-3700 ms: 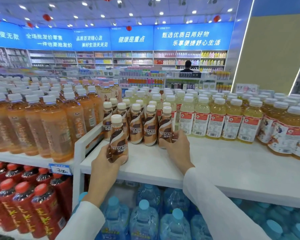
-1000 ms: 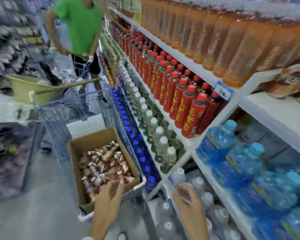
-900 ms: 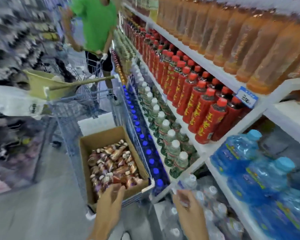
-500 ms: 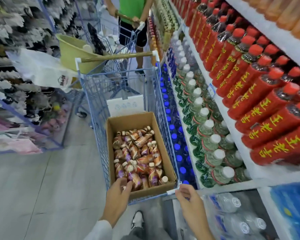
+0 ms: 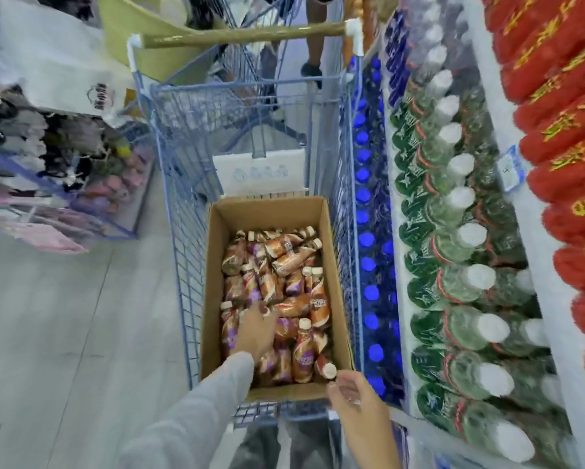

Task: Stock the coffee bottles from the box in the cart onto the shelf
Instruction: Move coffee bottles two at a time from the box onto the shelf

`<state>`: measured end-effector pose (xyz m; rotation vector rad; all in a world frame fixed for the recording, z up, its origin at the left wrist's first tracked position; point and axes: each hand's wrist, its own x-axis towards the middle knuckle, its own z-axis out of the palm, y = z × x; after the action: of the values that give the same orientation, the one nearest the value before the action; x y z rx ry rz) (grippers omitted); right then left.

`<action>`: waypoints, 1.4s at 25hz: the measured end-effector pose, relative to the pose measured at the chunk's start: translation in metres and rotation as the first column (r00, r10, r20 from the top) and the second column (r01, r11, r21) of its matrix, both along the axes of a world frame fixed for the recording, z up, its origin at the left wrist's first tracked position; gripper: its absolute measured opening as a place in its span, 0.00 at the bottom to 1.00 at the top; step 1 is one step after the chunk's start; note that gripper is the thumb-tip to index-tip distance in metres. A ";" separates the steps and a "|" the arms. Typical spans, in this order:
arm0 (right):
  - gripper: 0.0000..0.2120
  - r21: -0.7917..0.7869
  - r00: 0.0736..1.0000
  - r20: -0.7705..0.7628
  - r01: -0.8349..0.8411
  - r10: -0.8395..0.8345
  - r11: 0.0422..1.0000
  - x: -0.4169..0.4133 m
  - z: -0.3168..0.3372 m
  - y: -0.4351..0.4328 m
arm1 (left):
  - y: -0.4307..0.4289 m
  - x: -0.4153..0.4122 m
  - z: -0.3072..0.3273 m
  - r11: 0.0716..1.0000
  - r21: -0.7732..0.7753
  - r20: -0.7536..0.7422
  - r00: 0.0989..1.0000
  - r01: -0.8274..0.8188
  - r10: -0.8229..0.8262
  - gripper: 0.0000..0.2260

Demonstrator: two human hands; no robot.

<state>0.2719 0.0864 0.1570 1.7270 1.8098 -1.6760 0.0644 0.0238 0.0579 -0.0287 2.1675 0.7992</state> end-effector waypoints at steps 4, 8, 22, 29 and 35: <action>0.06 -0.068 0.999 -0.016 0.044 -0.045 0.997 -0.015 -0.030 0.017 | 0.055 -0.046 -0.054 0.991 -0.085 0.027 0.994 -0.103 0.106 0.27; 0.07 -0.061 0.999 -0.032 0.038 -0.040 0.997 -0.025 -0.053 0.026 | 0.079 -0.060 -0.111 0.977 -0.178 0.003 0.992 -0.121 0.124 0.38; 0.10 -0.080 0.986 0.023 -0.163 0.165 0.983 -0.090 -0.055 0.062 | 0.015 -0.034 -0.028 0.958 0.104 0.191 0.950 -0.269 0.246 0.38; 0.17 -0.296 0.995 0.017 0.101 -0.101 0.950 -0.212 -0.155 0.104 | -0.060 0.024 0.048 0.872 0.060 0.287 0.845 -0.486 0.451 0.37; 0.40 -0.381 0.941 0.170 0.337 -0.293 0.861 -0.275 -0.241 0.110 | -0.080 0.041 0.062 0.847 0.061 0.123 0.846 -0.529 0.519 0.20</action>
<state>-0.0031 0.1962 -0.0838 1.9423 1.0676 -1.8649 0.1058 -0.0566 0.1196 -0.6298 2.0391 1.1763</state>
